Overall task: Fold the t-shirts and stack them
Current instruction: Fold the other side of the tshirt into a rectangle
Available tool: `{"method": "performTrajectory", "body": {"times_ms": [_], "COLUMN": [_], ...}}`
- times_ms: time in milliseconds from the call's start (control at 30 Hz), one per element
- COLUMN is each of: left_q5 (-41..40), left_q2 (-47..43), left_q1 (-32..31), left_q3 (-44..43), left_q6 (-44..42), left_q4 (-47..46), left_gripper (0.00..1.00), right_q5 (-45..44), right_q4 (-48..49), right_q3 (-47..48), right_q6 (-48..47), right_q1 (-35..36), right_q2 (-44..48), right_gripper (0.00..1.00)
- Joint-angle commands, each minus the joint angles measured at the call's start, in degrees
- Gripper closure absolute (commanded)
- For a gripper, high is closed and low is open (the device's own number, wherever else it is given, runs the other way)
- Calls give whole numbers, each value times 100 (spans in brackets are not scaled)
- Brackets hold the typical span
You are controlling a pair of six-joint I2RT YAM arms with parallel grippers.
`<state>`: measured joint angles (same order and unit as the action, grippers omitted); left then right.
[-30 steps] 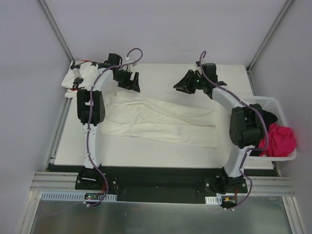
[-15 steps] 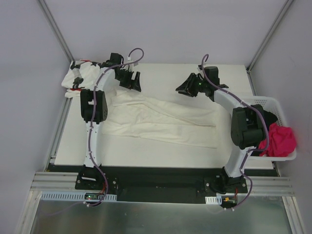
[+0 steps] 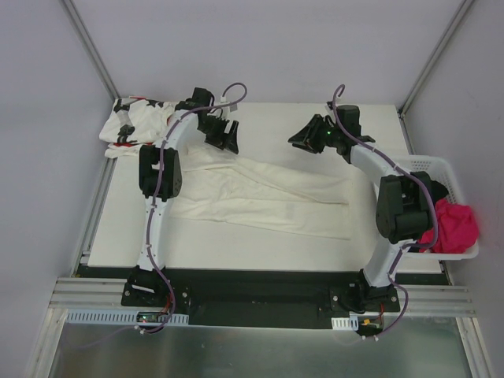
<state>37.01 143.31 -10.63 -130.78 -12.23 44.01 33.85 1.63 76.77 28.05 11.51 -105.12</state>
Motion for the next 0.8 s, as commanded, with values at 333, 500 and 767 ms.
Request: {"method": "performTrajectory", "body": {"times_ms": [333,500,767], "left_q5": [-387,-581,-704], "left_q2": [-31,31,92], "left_q1": [-9,35,228], "left_q3": [-245,-378,-431], "left_q6": [-8,63,326], "left_q4": [275,178,20], "left_gripper": [17,16,16], "right_q5": [210,219,254], "right_q4": [391,426,426], "right_q3": [-233,-268,-259], "right_q6": [77,86,86], "right_q1": [-105,-131,-192], "right_q2": [370,370,352], "right_gripper": [66,66,66]}}
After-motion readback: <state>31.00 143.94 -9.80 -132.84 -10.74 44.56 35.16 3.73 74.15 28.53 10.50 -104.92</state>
